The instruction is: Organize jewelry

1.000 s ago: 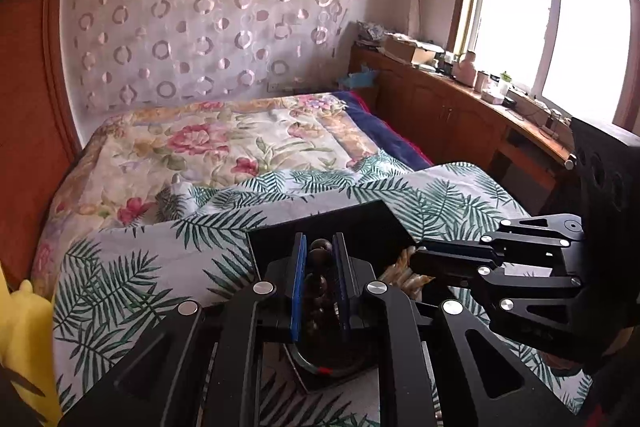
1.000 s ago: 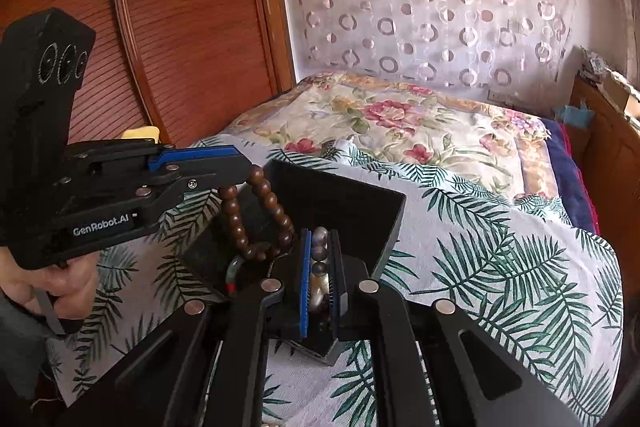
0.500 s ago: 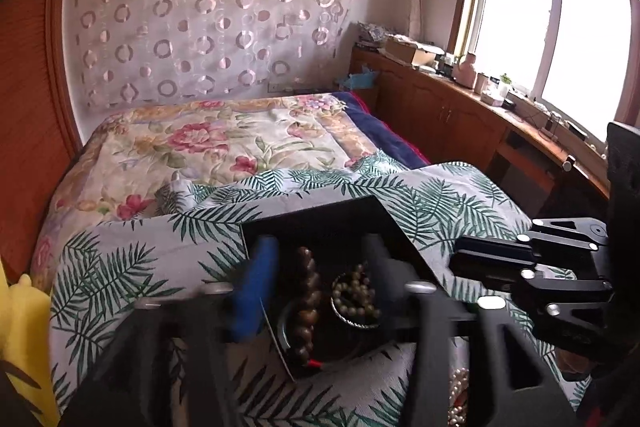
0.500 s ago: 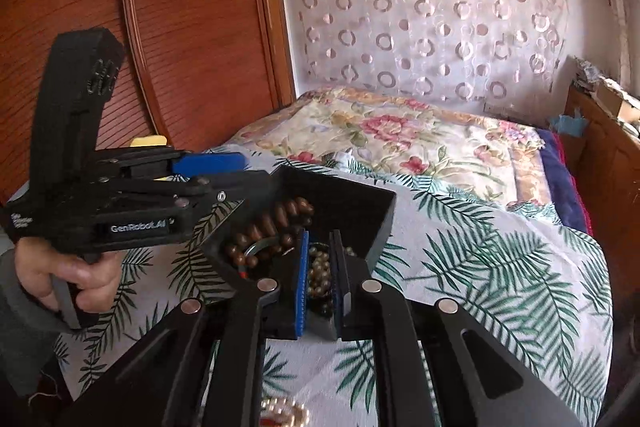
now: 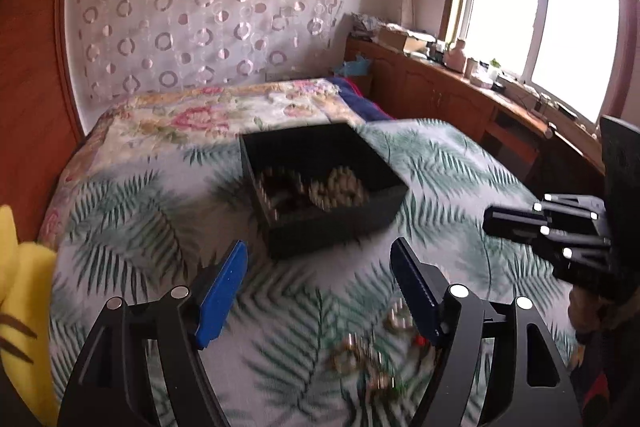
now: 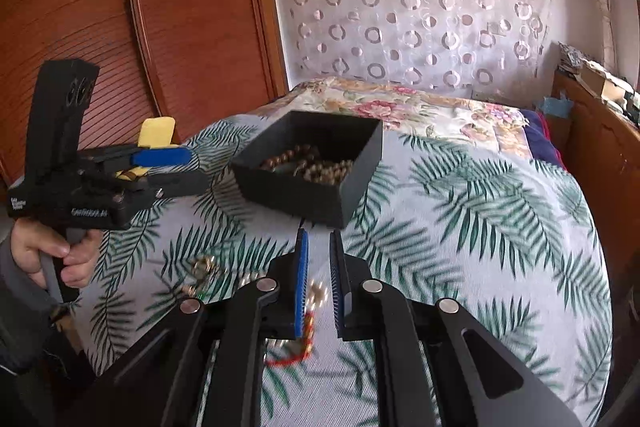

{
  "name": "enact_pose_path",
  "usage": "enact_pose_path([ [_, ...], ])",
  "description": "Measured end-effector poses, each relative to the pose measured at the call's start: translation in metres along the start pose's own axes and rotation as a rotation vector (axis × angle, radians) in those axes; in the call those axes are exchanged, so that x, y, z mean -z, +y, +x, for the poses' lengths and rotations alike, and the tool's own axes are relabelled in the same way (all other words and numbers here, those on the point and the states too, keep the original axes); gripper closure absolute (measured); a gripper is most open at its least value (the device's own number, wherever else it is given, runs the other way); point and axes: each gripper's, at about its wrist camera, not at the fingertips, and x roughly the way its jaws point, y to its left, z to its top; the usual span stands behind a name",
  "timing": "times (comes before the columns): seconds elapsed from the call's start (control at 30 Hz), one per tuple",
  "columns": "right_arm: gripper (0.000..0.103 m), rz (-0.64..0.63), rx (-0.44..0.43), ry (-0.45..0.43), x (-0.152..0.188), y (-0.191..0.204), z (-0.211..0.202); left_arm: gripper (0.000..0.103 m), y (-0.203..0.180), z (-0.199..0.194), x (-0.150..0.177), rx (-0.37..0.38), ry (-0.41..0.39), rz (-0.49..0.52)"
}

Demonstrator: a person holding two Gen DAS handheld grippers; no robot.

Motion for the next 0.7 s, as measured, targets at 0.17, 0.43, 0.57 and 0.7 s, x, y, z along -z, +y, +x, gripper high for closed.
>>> enact_pose_path([
  [0.17,0.069,0.024,-0.017,0.034,0.024,0.006,0.0,0.032,0.001,-0.01,0.035,0.01,0.038,-0.036],
  [0.43,0.072,-0.001,-0.04,0.123,0.056,0.022,0.008,0.032,0.0,-0.017,0.063,-0.013,0.065,-0.041],
  [0.57,0.074,-0.001,-0.047,0.131,0.06,0.029,0.007,0.032,0.001,-0.016,0.067,-0.014,0.07,-0.04],
  [0.7,0.075,-0.009,-0.043,0.149,0.061,0.036,0.01,0.032,-0.003,-0.016,0.069,-0.023,0.07,-0.035],
])
